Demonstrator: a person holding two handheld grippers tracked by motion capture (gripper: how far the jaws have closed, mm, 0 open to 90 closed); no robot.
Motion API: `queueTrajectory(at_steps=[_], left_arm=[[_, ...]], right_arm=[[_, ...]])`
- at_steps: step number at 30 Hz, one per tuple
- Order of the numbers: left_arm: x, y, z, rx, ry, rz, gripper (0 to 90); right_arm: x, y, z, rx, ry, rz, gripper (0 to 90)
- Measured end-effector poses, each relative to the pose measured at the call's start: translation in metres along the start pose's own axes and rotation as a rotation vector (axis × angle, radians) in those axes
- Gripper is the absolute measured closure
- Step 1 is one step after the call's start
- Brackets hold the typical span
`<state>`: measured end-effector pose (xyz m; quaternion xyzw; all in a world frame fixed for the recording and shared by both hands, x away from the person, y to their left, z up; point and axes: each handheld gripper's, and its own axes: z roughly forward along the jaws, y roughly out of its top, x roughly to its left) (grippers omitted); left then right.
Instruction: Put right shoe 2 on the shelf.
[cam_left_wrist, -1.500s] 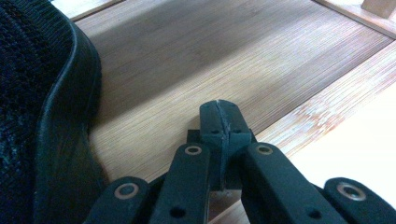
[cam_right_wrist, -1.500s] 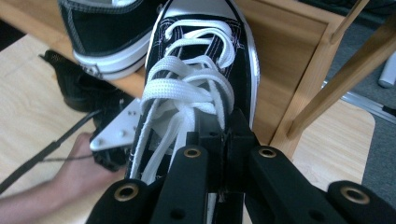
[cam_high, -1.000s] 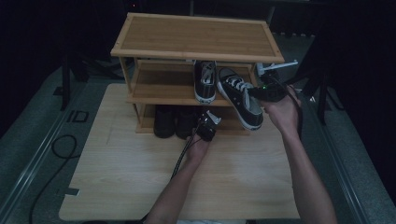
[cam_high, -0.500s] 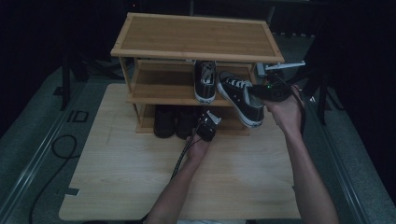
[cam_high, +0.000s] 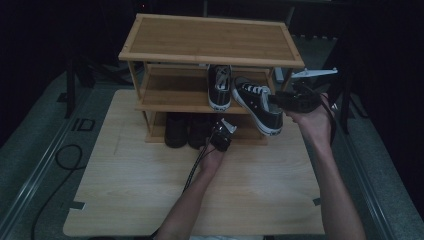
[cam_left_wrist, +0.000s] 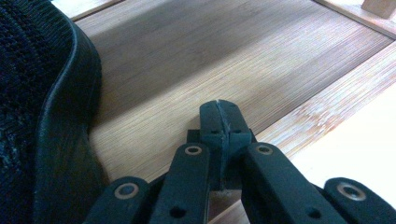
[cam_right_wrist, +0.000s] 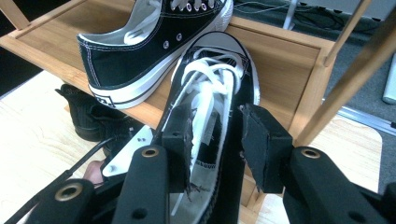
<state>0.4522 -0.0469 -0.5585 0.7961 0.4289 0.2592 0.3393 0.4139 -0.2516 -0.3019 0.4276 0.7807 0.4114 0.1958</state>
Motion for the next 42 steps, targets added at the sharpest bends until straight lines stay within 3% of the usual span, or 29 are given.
queueTrajectory(at_steps=[7,16,29,35,42], left_arm=[[0.000,0.000,0.000,0.000,0.000,0.000,90.0],[0.000,0.000,0.000,0.000,0.001,0.001,90.0],[0.000,0.000,0.000,0.000,0.001,0.002,90.0],[0.000,0.000,0.000,0.000,0.001,0.002,90.0],[0.000,0.000,0.000,0.000,0.002,0.004,90.0]], right_arm=[[-0.002,-0.003,-0.015,-0.043,-0.010,0.005,67.7],[-0.010,-0.011,-0.020,-0.041,-0.086,0.020,90.0],[-0.011,-0.034,-0.013,0.012,-0.129,0.004,90.0],[-0.008,-0.046,-0.012,0.040,-0.132,-0.019,90.0],[-0.004,-0.060,-0.019,0.068,-0.100,-0.047,90.0]])
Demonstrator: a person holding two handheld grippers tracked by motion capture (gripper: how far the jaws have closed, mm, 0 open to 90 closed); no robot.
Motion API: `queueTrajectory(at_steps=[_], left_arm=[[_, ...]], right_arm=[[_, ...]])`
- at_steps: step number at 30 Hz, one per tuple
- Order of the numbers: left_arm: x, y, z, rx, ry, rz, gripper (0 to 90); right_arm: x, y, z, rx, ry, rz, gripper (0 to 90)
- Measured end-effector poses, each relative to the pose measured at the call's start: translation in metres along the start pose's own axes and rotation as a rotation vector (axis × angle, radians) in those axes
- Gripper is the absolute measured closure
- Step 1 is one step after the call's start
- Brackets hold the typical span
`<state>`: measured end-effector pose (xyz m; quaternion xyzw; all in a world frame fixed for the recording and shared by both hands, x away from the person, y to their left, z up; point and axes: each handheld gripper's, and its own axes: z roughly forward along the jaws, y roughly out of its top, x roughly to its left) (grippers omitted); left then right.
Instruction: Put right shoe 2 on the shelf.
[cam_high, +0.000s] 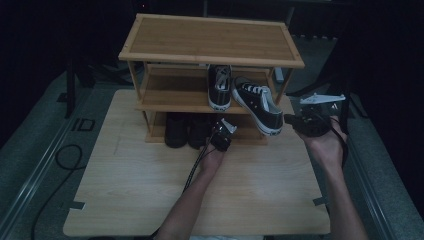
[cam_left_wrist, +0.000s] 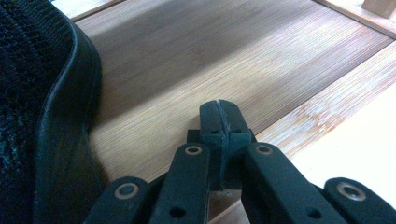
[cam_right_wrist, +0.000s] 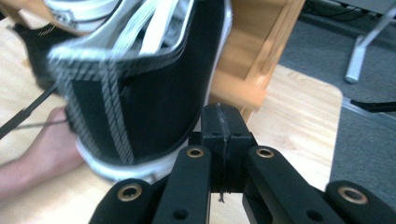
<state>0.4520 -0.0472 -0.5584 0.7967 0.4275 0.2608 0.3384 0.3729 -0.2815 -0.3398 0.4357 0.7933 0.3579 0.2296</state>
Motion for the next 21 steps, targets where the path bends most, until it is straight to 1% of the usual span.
queueTrajectory(at_steps=[6,12,17,21], left_arm=[[0.000,0.000,0.000,0.000,0.001,0.001,90.0],[0.000,0.000,0.000,0.000,0.001,-0.001,90.0],[0.000,0.000,0.000,0.000,0.001,-0.002,90.0],[0.000,0.000,0.000,0.000,0.002,-0.002,90.0]], right_arm=[[0.005,-0.016,-0.005,0.018,0.007,-0.025,90.0],[0.014,-0.030,-0.009,0.021,0.023,-0.042,90.0],[0.022,-0.037,-0.011,0.022,0.032,-0.057,90.0],[0.026,-0.041,-0.014,0.017,0.049,-0.059,90.0]])
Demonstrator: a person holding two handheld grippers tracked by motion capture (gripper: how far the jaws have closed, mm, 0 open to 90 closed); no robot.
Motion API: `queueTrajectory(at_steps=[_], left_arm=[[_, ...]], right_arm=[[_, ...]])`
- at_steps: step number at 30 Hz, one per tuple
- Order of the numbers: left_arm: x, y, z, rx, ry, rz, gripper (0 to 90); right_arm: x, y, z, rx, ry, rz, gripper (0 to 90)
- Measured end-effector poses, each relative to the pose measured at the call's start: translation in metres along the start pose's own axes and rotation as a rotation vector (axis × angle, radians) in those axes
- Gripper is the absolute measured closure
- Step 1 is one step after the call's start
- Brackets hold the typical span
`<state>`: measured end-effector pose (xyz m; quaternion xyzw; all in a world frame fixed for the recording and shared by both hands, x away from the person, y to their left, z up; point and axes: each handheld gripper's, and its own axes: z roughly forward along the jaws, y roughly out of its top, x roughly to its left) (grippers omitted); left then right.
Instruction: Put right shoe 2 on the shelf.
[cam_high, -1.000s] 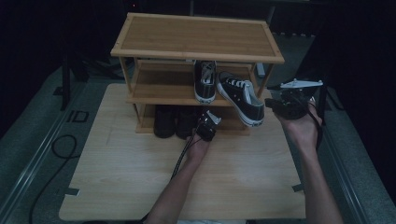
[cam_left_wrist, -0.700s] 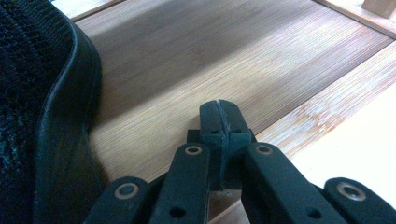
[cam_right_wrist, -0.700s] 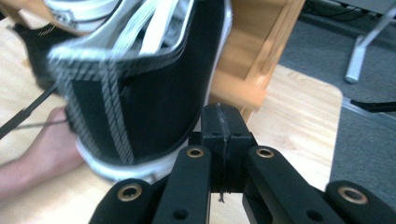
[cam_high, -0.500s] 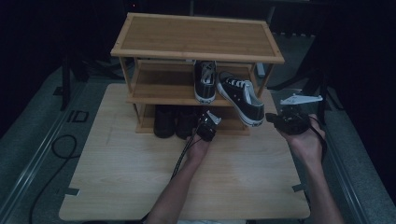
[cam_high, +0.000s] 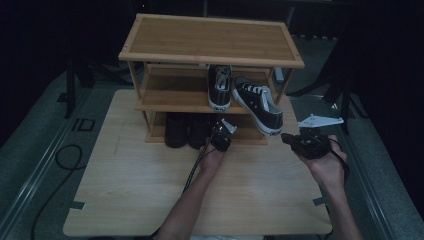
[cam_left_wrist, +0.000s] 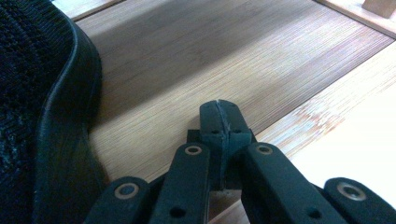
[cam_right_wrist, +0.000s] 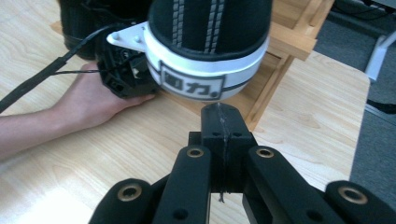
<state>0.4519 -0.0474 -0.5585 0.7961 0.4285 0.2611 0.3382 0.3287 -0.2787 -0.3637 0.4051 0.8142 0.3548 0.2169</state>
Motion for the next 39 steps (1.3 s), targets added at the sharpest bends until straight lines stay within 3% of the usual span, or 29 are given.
queueTrajectory(at_steps=[19,39], left_arm=[[0.001,0.000,0.000,0.004,-0.002,-0.004,90.0],[0.001,0.000,0.000,0.001,-0.008,-0.011,90.0]], right_arm=[[0.008,0.003,0.002,-0.033,0.027,-0.016,90.0],[0.024,0.025,0.032,-0.046,0.079,-0.050,90.0]])
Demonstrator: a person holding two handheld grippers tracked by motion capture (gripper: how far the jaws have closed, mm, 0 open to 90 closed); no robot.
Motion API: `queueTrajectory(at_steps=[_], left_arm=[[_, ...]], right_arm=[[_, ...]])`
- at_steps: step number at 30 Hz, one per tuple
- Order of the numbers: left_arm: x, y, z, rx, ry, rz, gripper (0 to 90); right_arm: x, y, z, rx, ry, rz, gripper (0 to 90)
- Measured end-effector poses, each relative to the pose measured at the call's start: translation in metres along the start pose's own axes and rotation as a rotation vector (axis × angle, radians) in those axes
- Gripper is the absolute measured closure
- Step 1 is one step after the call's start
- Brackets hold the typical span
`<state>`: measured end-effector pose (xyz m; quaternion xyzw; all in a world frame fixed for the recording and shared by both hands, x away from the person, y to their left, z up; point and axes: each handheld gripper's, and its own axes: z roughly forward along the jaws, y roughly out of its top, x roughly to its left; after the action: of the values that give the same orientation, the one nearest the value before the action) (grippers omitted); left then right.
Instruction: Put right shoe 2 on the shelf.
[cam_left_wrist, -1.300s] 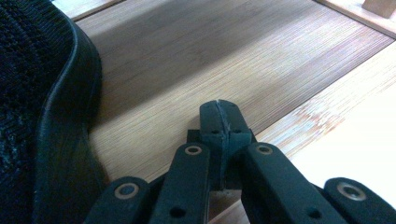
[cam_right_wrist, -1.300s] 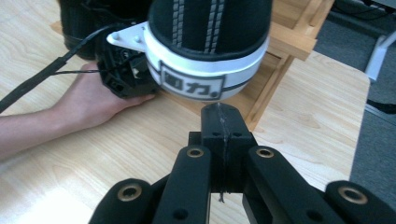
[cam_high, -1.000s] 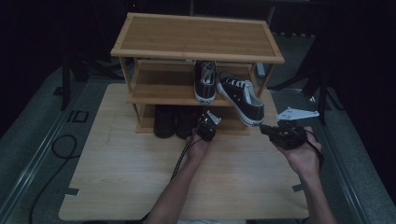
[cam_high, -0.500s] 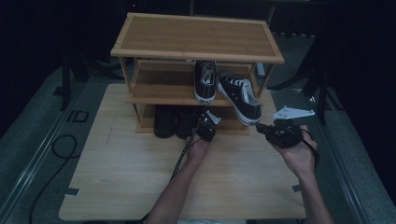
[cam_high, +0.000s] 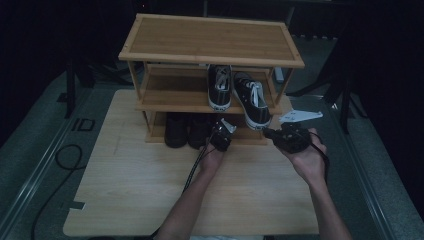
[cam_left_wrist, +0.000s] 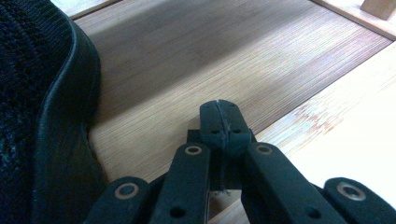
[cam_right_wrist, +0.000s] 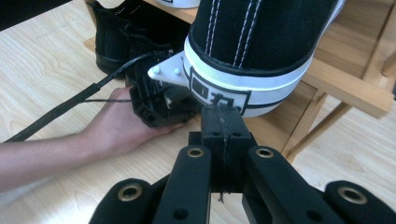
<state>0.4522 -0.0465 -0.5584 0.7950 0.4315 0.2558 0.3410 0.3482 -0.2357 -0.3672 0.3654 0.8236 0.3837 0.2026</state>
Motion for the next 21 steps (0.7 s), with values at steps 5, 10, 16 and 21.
queueTrajectory(at_steps=[5,10,16,21], left_arm=[[0.000,0.000,0.000,0.000,0.010,-0.003,90.0],[0.000,0.000,0.000,-0.002,0.010,-0.003,90.0],[0.000,0.000,0.000,-0.003,0.009,-0.004,90.0],[0.000,0.000,0.000,-0.003,0.009,-0.004,90.0]], right_arm=[[0.003,0.006,0.009,-0.001,0.017,-0.007,90.0],[0.004,0.011,0.018,-0.006,0.024,-0.006,90.0],[0.003,0.015,0.024,-0.013,0.040,-0.003,90.0],[0.002,0.015,0.026,-0.024,0.033,-0.002,90.0]])
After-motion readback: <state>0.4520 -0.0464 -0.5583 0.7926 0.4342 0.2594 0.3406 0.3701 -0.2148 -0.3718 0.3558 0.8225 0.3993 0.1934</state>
